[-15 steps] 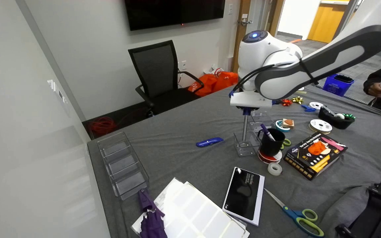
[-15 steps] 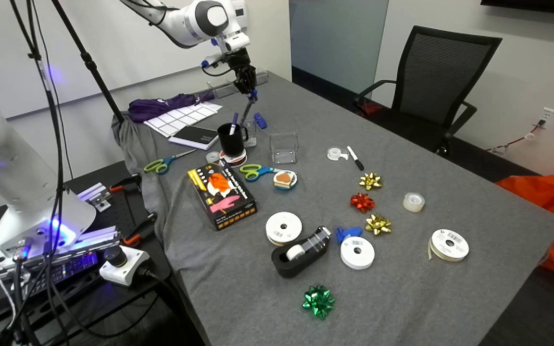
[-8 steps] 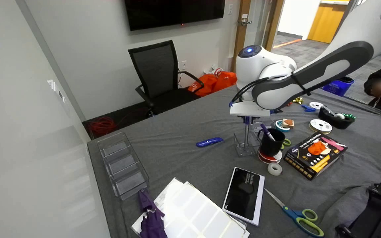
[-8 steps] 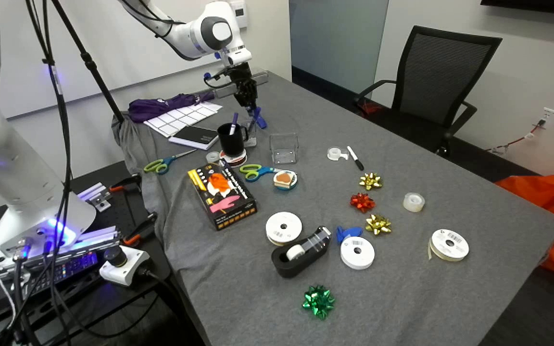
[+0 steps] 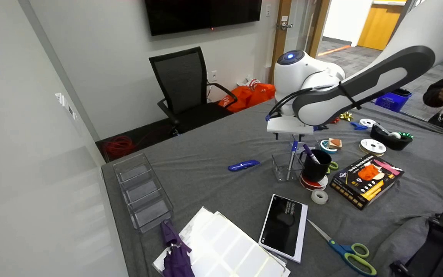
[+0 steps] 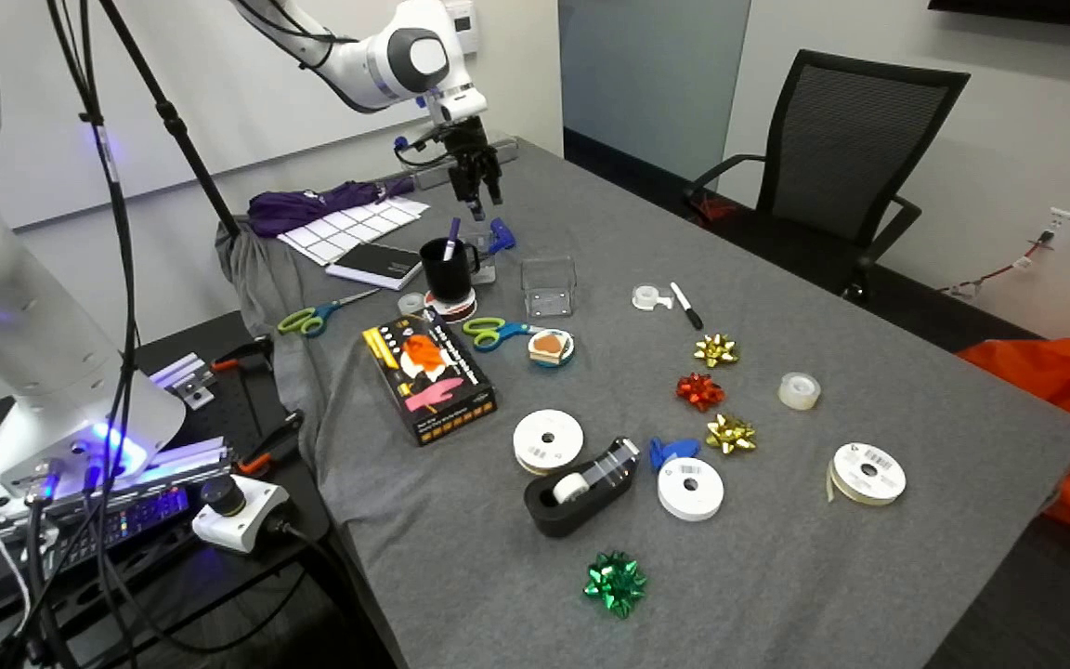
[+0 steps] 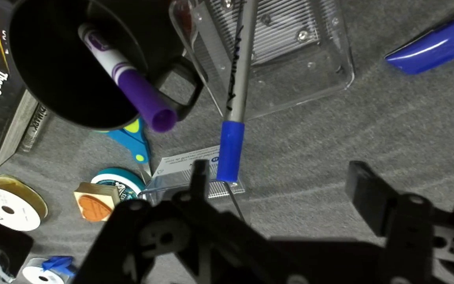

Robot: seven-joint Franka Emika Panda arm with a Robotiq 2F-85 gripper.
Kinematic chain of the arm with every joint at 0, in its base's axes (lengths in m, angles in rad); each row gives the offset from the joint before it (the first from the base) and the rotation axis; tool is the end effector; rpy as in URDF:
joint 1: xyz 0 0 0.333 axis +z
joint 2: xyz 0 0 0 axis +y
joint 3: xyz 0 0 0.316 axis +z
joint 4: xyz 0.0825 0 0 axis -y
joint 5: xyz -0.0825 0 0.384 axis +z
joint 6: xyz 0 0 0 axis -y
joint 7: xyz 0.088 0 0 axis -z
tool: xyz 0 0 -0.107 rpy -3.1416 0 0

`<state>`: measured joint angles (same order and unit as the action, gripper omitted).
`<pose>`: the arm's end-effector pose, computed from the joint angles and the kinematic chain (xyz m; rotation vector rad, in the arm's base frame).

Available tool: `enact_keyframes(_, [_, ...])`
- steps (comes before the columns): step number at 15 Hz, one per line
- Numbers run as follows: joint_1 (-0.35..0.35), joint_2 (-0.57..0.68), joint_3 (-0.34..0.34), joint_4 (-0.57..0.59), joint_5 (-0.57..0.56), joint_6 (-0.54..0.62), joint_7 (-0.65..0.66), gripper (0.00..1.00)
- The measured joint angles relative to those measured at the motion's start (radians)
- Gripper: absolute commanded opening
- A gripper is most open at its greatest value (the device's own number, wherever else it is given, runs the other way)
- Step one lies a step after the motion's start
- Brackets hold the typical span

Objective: Put the pen in the container

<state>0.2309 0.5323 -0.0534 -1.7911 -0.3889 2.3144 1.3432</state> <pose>0.6467 0.1114 0.2550 2.6107 -1.2477 0.3015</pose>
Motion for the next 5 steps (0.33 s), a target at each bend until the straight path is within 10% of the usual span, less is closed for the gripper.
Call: enact_keyframes(5, [-0.010,-0.057,0.013,-0.004,0.099,0.000,-0.101,1.00])
